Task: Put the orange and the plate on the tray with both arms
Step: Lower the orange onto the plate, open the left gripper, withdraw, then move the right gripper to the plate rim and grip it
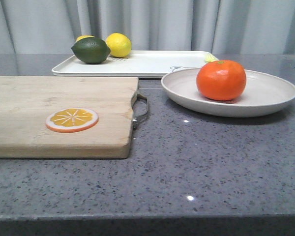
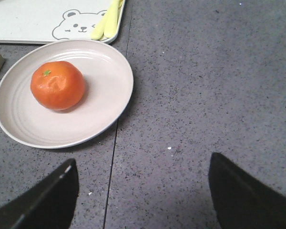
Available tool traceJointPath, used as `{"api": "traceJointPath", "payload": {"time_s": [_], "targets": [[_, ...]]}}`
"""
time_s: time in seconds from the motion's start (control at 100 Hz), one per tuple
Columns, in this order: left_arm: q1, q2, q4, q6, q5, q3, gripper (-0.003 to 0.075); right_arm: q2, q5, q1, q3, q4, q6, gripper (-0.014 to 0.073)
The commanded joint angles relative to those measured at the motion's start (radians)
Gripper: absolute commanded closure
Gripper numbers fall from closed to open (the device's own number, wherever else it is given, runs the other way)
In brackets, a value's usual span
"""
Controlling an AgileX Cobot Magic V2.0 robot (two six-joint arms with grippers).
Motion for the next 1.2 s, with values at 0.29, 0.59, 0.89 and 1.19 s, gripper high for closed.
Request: {"api": "traceJointPath", "payload": {"time_s": [0.29,0.59,0.89,1.19], "targets": [[0.003,0.023,-0.020,-0.010,-0.056,-0.026,0.0154,0.317,-0.307,0.001,-0.033,0.277,-0.193,0.0026],[0.003,0.073,-0.020,-0.010,-0.056,-0.026,0.0154,0.591,-0.387,0.001,-0.119,0.313,-0.212,0.0026],[0.003,0.076,-0.020,-0.010,-0.056,-0.026,0.0154,0.765,-0.388,0.001,-0.227,0.313,-0.212,0.0026],[0.003,0.076,-0.020,-0.010,-0.056,-0.026,0.0154,0.838,-0.393,0.001,-0.232,0.312,-0.212,0.0026]]}}
